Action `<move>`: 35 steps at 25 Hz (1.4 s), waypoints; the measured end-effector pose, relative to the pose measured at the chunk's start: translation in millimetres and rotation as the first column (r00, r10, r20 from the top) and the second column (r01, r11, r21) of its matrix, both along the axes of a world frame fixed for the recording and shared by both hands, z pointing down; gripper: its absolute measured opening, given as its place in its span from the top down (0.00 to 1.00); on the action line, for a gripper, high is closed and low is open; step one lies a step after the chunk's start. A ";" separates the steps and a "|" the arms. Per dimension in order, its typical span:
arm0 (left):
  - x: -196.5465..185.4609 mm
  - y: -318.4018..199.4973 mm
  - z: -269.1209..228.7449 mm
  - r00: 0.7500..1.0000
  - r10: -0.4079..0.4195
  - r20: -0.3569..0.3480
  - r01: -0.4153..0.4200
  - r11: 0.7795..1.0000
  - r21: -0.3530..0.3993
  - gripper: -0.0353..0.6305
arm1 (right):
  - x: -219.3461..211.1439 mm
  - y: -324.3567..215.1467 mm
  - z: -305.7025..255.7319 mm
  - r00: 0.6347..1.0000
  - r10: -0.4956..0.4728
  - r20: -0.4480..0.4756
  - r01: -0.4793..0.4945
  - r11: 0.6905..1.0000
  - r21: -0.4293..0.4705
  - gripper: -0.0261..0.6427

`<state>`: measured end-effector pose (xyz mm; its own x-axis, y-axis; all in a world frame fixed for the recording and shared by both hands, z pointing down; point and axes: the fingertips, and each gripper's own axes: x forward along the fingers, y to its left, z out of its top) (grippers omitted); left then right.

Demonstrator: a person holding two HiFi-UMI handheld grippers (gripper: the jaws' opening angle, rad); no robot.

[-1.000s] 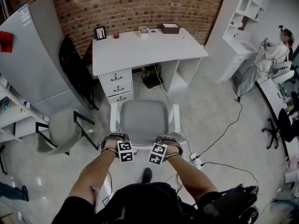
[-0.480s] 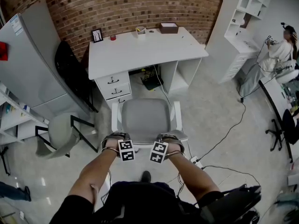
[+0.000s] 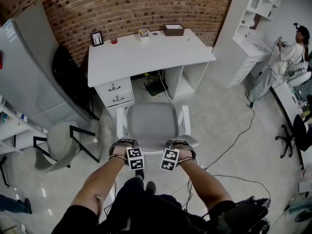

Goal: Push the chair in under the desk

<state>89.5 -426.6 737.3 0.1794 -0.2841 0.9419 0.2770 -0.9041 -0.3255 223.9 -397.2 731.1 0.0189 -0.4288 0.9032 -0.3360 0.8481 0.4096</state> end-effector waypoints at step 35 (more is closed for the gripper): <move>139.3 -78.8 5.3 0.996 -0.050 -0.070 0.035 0.979 -0.200 0.93 | 151.6 -103.9 9.9 0.992 0.053 -0.117 -0.064 0.993 -0.094 0.79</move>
<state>228.7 -505.3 742.6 0.2430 -0.1023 0.9646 0.2185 -0.9631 -0.1572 375.5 -501.2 740.9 0.1471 -0.3337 0.9311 -0.3419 0.8662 0.3644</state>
